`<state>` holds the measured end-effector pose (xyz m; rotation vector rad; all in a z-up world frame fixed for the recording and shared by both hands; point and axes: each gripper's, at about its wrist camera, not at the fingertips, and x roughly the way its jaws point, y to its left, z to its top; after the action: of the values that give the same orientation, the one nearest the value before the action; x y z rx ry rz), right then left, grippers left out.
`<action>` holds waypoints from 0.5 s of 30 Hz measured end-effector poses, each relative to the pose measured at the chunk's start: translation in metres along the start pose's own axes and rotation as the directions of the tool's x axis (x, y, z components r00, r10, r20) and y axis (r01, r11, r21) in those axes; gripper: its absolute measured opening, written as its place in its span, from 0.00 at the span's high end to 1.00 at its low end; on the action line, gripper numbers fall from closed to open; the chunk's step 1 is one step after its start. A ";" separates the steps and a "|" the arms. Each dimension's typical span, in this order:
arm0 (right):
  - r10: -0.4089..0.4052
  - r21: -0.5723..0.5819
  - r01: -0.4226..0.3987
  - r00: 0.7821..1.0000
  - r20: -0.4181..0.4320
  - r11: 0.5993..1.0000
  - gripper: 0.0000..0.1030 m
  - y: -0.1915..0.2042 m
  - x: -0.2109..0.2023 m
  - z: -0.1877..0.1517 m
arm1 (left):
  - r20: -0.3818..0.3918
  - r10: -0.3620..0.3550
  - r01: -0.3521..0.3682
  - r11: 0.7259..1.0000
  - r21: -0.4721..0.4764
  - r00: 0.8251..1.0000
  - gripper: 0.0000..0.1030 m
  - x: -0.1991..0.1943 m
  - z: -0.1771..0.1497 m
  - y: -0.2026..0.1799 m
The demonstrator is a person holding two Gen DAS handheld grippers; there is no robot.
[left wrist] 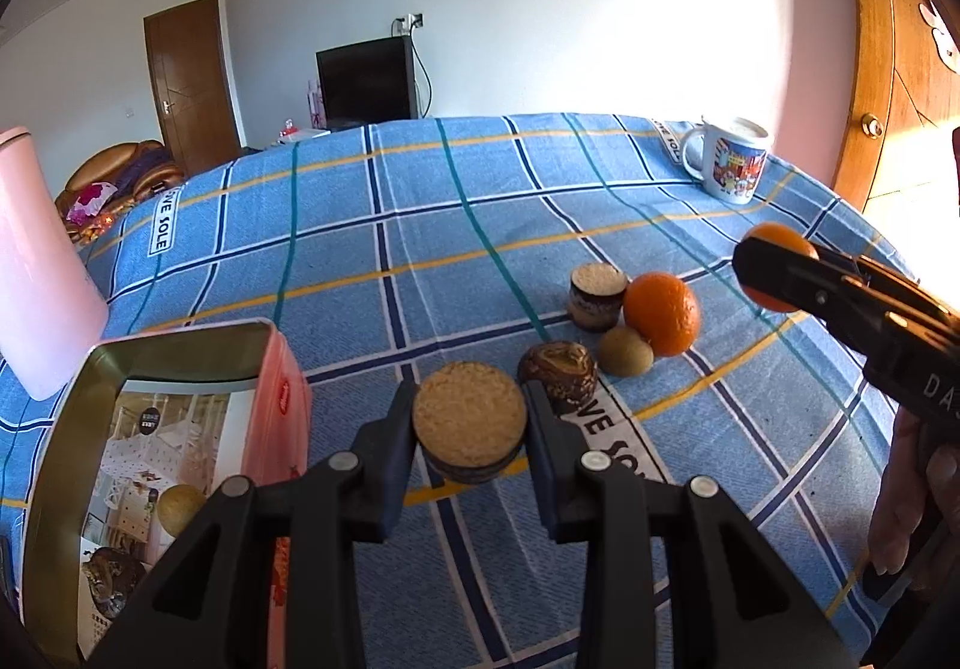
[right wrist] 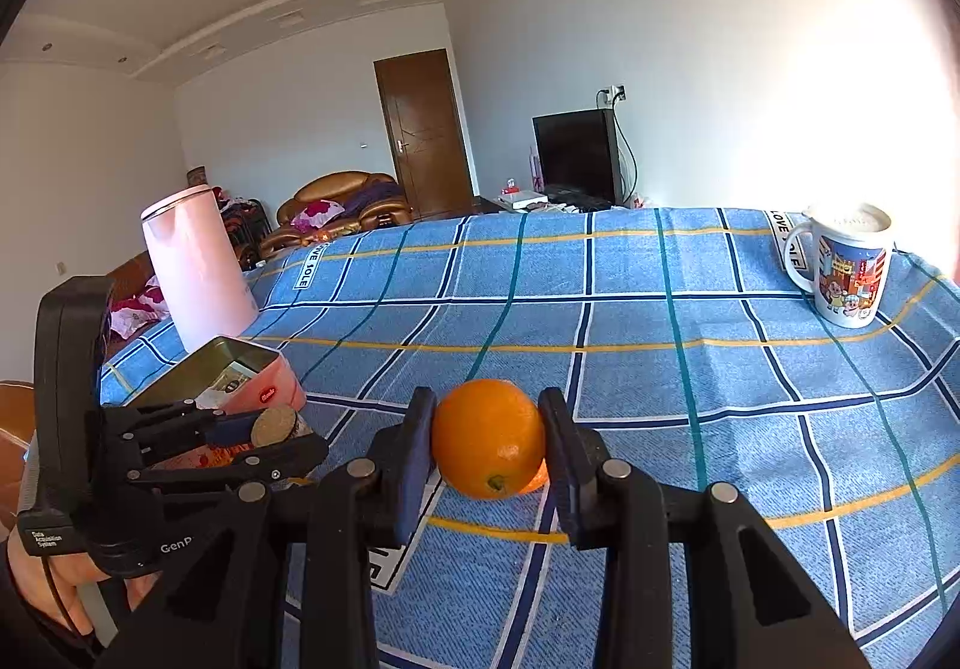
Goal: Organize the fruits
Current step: 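Carry the orange and the tan biscuit over the pink tin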
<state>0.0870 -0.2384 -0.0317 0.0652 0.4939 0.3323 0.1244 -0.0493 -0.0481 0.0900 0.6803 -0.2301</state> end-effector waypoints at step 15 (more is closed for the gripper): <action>0.016 -0.061 -0.012 0.997 0.070 0.998 0.64 0.010 -0.014 -0.002 | 0.144 0.021 -0.015 0.999 -0.042 0.989 0.65 -0.024 -0.003 0.007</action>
<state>0.0715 -0.2331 -0.0261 0.0212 0.4136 0.3572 0.1063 -0.0372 -0.0347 0.0400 0.5392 -0.2030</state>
